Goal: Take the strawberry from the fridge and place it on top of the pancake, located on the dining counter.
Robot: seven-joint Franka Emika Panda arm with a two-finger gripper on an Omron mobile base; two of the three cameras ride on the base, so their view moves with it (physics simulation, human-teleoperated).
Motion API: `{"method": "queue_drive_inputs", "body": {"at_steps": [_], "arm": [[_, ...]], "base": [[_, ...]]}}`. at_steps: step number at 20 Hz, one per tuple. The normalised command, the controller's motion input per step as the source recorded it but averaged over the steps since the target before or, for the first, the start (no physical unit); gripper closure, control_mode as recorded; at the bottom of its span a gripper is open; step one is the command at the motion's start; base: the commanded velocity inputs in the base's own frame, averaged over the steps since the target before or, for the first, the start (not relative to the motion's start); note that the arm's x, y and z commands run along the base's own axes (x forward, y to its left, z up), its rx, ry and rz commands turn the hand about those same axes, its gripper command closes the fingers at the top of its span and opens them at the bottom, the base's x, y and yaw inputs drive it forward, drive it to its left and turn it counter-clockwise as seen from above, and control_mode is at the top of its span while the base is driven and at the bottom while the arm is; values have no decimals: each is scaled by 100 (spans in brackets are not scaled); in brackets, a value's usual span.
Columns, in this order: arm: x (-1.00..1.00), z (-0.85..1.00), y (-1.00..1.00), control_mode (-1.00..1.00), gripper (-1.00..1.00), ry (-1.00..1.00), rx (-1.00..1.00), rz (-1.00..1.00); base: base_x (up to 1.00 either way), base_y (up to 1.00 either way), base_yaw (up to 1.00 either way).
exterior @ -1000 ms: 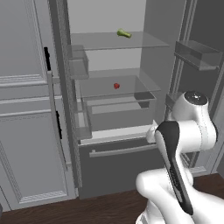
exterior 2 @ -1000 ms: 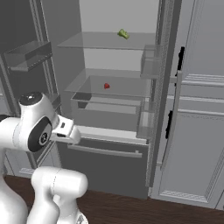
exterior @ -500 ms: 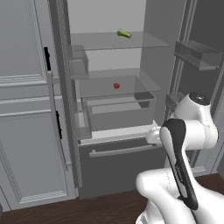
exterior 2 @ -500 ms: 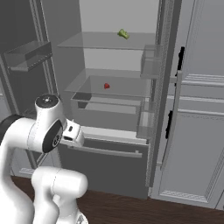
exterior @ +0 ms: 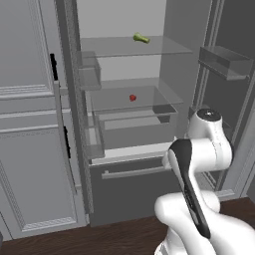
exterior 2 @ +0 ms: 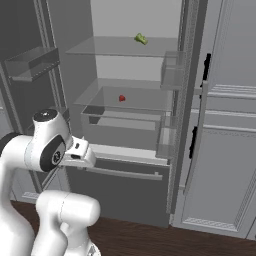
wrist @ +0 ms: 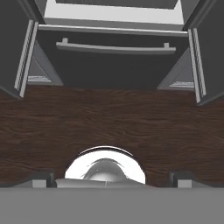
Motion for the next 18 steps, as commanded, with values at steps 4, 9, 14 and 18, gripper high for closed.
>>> {"method": "queue_drive_inputs", "body": {"at_steps": [4, 9, 14, 18], "arm": [[3, -38, 0, -100, -100, -1, 0, 0], [0, -14, 0, -100, -100, 0, 0, 0], [0, 0, 0, -100, -100, 0, 0, 0], [0, 0, 0, -100, -100, 0, 0, 0]], "base": [[0, 0, 0], [0, 0, 0], [0, 0, 0], [0, 0, 0]]}}
